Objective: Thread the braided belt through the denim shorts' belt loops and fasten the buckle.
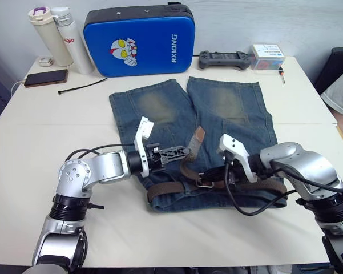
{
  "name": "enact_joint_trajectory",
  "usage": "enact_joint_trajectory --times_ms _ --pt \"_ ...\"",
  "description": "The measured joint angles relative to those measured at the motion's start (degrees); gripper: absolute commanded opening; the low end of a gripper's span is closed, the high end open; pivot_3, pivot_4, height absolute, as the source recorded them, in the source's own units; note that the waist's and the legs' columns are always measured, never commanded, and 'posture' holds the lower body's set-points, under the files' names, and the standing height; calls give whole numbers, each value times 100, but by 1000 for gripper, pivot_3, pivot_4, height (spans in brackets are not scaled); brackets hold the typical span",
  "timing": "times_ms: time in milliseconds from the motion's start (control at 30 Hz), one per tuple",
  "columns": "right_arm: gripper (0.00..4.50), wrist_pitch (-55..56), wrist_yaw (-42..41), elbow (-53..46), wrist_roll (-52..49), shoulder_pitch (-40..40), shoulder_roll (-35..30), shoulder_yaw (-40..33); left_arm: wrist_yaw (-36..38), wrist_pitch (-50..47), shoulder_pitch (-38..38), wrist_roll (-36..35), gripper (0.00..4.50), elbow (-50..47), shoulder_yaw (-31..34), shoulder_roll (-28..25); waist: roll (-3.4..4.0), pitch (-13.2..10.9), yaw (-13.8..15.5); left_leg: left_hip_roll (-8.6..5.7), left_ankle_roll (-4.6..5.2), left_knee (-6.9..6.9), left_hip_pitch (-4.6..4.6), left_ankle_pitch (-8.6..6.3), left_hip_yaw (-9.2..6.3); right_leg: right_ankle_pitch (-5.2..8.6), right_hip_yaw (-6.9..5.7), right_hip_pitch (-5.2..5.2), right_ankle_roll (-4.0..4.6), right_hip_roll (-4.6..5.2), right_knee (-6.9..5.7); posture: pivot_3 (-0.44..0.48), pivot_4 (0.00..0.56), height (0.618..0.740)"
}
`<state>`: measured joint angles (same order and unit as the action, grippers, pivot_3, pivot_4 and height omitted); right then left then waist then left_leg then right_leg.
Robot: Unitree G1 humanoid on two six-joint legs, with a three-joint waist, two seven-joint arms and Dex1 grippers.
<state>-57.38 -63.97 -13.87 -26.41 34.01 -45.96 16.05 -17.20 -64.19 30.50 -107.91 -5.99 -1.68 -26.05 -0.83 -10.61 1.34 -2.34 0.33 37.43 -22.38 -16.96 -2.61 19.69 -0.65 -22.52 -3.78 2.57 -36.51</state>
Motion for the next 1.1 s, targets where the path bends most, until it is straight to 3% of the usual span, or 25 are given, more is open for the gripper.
enact_joint_trajectory --times_ms 367,700,1000,1100 --pt "30 777 -465 497 391 193 8 585 2 120 -93 -80 0 -69 -56 -191 0 1 -19 1 0 3 8 0 1 0 2 5 1 0 -5 0 150 740" --pt "30 984 -1001 890 1060 874 209 1334 18 265 -107 -86 0 -188 -125 -175 -23 22 -73 2 -1 4 21 1 1 3 3 13 5 -2 -15 0 150 740" --pt "30 1021 -889 261 1898 990 196 1770 120 278 201 76 0 114 -229 -102 -42 78 -105 1 -4 4 47 1 -3 4 2 39 7 -1 -19 0 150 740" --pt "30 1035 -812 28 2182 987 177 1923 176 237 299 145 0 252 -250 -73 -44 82 -105 1 -5 -19 106 0 -3 4 2 97 8 -1 5 0 150 740"
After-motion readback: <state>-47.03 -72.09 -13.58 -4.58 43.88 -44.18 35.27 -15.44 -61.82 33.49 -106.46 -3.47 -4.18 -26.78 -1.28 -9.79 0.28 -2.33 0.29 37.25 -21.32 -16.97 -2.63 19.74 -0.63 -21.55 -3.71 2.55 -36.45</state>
